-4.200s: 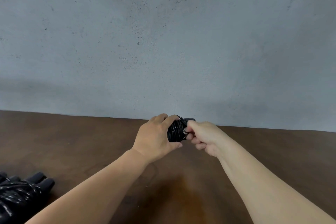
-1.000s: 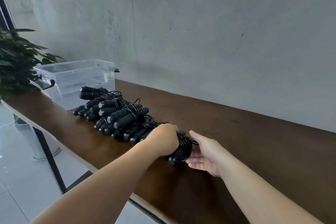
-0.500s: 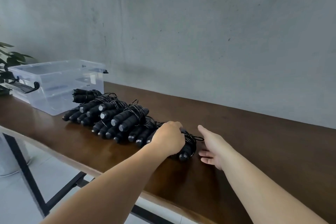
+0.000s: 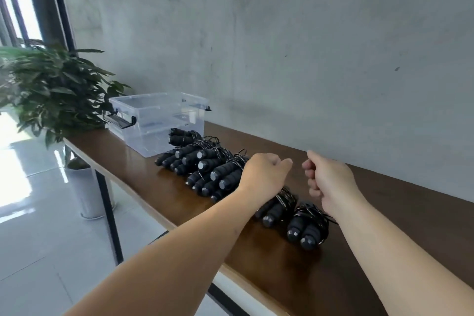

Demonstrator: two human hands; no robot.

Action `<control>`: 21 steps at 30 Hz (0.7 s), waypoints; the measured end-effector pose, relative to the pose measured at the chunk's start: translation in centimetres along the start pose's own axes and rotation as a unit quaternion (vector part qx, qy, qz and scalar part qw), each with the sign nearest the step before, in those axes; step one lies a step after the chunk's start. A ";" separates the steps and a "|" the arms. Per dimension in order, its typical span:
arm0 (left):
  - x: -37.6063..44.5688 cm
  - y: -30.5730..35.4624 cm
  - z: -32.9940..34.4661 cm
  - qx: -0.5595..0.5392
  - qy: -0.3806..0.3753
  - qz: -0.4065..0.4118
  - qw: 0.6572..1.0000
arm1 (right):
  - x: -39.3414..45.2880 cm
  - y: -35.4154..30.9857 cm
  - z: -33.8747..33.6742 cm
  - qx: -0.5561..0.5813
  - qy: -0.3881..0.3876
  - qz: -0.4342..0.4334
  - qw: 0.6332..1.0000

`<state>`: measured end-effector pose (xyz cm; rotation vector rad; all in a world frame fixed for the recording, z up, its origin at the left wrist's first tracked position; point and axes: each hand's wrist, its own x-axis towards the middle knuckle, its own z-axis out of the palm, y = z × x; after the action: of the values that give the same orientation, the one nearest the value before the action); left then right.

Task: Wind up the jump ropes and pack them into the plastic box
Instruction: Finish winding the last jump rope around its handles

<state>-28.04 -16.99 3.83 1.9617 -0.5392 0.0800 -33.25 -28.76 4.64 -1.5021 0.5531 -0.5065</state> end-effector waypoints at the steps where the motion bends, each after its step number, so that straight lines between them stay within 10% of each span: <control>1: 0.1 -0.2 -0.8 -0.005 0.011 -0.001 1.000 | 0.3 -0.1 0.9 0.012 -0.010 0.002 1.000; 12: 5.0 -5.3 -13.3 0.020 0.080 0.000 0.997 | 2.8 -3.2 13.4 0.015 -0.172 -0.020 0.985; 21: 16.3 -13.5 -25.6 -0.011 0.009 -0.038 0.999 | 7.4 -5.0 27.4 -0.042 -0.125 -0.028 0.991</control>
<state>-3.29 4.67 8.55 1.9563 -0.4514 0.0441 -10.19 -12.13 9.24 -1.6367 0.3390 -0.3348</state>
